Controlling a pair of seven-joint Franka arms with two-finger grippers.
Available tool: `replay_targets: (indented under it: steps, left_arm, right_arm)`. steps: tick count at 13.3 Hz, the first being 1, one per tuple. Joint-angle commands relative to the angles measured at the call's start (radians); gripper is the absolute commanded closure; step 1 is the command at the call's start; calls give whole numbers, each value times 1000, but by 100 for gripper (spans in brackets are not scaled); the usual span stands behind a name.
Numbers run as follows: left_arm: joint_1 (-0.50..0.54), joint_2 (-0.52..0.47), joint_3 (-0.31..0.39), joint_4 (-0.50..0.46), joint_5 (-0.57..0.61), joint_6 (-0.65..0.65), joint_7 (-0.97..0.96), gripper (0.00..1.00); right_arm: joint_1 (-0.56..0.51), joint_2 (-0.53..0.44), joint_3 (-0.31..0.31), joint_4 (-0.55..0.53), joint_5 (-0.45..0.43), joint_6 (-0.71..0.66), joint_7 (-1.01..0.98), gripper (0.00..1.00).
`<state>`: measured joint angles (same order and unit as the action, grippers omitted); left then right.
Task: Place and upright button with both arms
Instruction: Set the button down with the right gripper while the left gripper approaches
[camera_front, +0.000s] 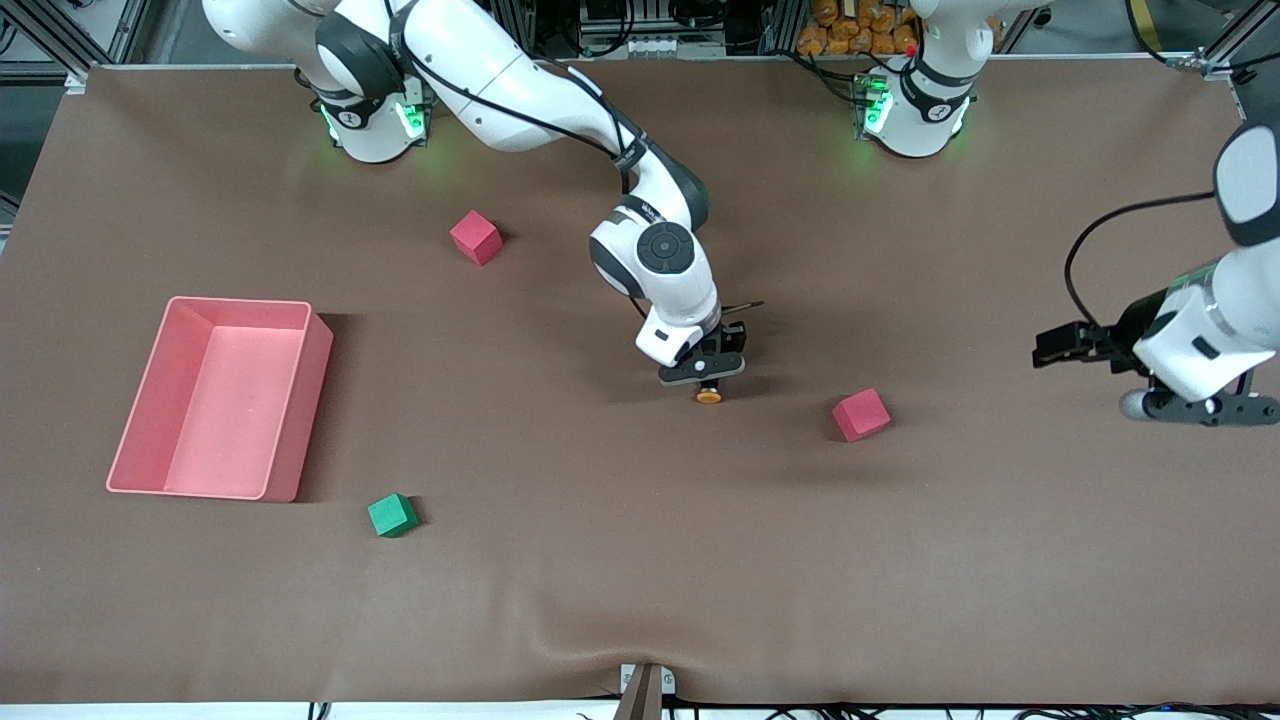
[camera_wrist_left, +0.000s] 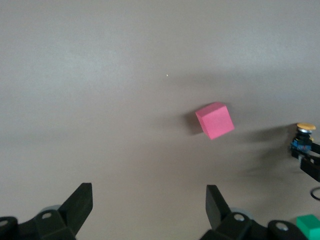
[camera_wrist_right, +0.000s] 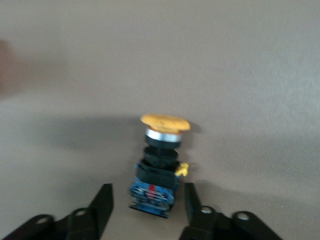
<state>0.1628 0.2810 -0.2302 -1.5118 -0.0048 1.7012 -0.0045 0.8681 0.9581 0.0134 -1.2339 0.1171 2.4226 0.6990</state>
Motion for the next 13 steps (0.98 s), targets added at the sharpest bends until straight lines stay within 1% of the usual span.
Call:
replay_targets:
  steps: [1, 3, 5, 6, 8, 10, 11, 13]
  left_arm:
    - [-8, 30, -6, 19, 8, 11, -58, 0]
    - [-49, 58, -12, 44, 12, 15, -95, 0]
    - [-86, 69, -15, 44, 12, 15, -129, 0]
    - [-113, 84, -15, 44, 11, 15, -165, 0]
    - [-187, 122, -15, 47, 9, 15, -263, 0]
    - [-282, 179, -9, 93, 11, 17, -328, 0]
    - [-322, 216, -9, 123, 9, 17, -353, 0]
    - [-421, 303, -5, 180, 9, 26, -385, 0]
  right_arm:
    - [-44, -88, -1, 5, 16, -135, 13, 0]
    - [-110, -172, -6, 4, 4, -282, 4, 0]
    - [-190, -258, -6, -15, 3, -376, -12, 0]
    - [-231, -318, -7, -59, 1, -401, -54, 0]
    - [-319, -456, -7, -209, -1, -405, -177, 0]
    - [-397, -570, -7, -320, -13, -407, -255, 0]
    - [-435, -611, -9, -347, -28, -419, -309, 0]
    - [-512, -660, -9, -354, -34, -491, -409, 0]
